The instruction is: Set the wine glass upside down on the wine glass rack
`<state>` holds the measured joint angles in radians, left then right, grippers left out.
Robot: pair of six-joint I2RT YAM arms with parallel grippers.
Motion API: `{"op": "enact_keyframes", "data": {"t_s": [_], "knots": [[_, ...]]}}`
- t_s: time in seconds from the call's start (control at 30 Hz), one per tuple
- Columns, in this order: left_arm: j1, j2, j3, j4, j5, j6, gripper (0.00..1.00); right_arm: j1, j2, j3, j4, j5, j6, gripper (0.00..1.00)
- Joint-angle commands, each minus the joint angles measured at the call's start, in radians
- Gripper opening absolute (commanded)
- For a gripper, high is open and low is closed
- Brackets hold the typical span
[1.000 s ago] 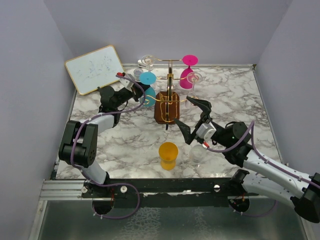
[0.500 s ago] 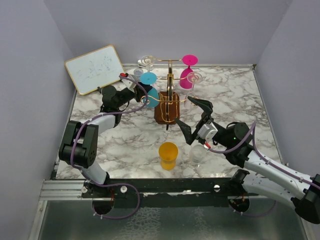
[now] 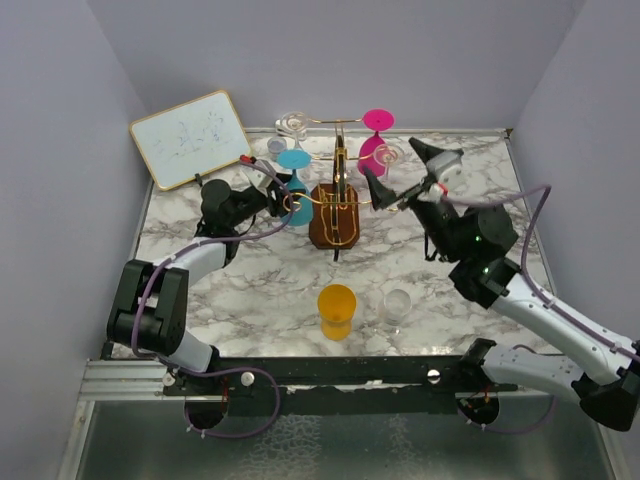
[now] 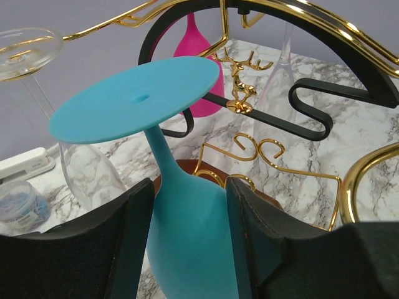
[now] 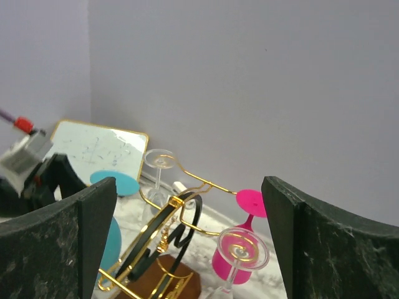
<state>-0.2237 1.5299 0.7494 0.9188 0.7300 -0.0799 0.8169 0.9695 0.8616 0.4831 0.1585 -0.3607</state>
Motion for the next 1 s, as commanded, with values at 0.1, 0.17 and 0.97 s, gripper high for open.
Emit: {"op": "enact_keyframes", "data": {"t_s": [0.1, 0.17, 0.97], "knots": [[0.016, -0.122, -0.066, -0.118, -0.039, 0.009, 0.76, 0.001, 0.068, 0.317, -0.667, 0.219, 0.353, 0.99], [0.020, -0.143, -0.068, -0.170, -0.033, 0.023, 0.82, 0.001, 0.017, 0.273, -0.668, 0.249, 0.426, 0.99], [0.060, -0.464, 0.190, -1.266, -0.239, 0.346, 0.99, 0.001, -0.312, 0.119, -1.358, 0.138, 1.060, 0.86]]}}
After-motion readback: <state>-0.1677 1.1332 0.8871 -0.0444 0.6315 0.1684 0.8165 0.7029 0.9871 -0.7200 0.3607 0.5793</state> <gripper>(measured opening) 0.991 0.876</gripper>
